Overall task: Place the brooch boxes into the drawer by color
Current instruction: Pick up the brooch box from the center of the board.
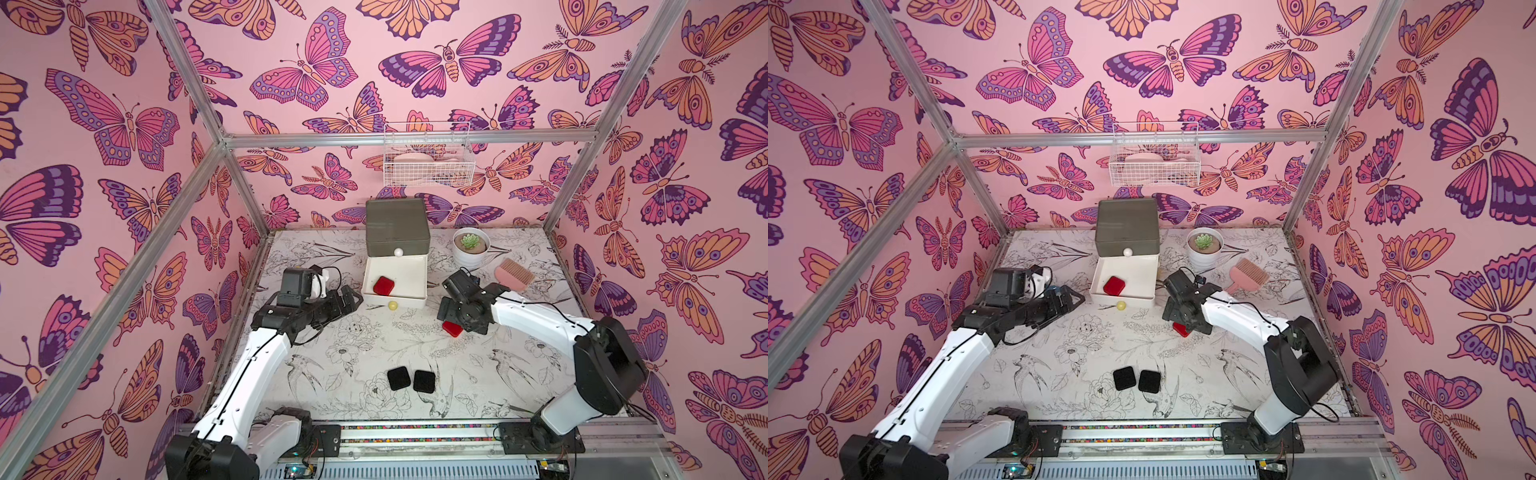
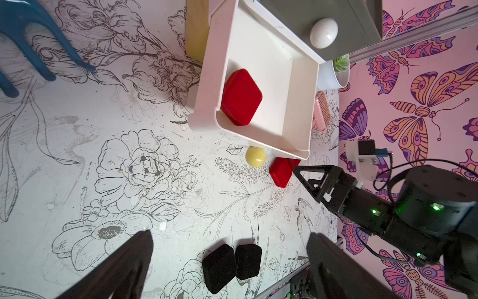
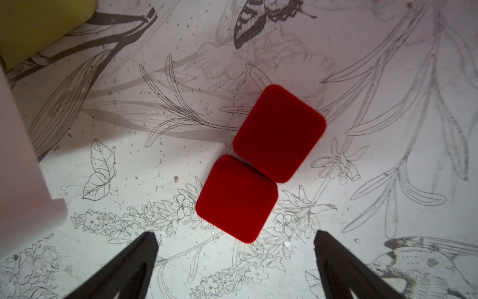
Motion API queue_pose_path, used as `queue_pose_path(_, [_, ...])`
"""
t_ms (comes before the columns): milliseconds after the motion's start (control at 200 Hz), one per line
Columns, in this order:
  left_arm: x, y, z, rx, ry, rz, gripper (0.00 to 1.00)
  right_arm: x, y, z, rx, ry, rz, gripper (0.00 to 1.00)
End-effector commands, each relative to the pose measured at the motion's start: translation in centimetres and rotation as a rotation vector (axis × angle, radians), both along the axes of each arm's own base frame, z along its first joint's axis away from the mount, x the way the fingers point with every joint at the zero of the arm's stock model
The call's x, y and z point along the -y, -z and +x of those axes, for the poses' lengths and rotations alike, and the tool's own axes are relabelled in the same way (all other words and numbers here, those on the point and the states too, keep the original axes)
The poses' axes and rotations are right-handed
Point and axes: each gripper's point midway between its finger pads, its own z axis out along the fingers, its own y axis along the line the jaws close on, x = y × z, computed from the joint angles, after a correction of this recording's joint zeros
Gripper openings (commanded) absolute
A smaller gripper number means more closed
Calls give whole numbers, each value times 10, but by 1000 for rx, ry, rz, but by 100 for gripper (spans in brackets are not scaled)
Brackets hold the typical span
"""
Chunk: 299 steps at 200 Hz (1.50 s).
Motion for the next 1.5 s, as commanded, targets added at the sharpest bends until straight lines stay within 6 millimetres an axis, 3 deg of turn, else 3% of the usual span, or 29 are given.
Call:
queue_pose_path(0, [0,4,-6,-3,11,13,100,-9,2,10,-7,12,18,99])
queue_pose_path(356, [0,4,-7,-1,15,12,100,-4,32,3,-55,39,3,97])
queue_pose_path(671, [0,3,-6,1,14,12,100,-2,41,4,-75,43,-13,93])
queue_pose_path(1162, [0,5,-8,-4,15,13,100,0,56,-4,-104,41,-2,76])
queue_pose_path(1312, [0,5,-9,-3,15,13,100,1,53,-5,-93,42,5,70])
queue_pose_path(1492, [0,5,-8,-4,15,13,100,1,32,-4,-59,20,10,67])
